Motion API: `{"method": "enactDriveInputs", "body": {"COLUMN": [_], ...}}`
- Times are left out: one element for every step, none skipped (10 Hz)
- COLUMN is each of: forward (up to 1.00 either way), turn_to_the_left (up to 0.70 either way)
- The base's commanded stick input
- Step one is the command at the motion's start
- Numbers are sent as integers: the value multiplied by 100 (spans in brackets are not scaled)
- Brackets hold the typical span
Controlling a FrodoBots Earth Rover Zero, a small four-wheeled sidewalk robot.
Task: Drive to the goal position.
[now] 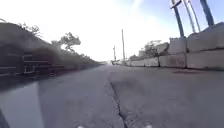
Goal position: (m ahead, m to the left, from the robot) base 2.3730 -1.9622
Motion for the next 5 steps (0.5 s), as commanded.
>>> {"method": "enactDriveInputs", "body": {"forward": [70,70,70,70,70], "turn_to_the_left": [0,0,0,0,0]}}
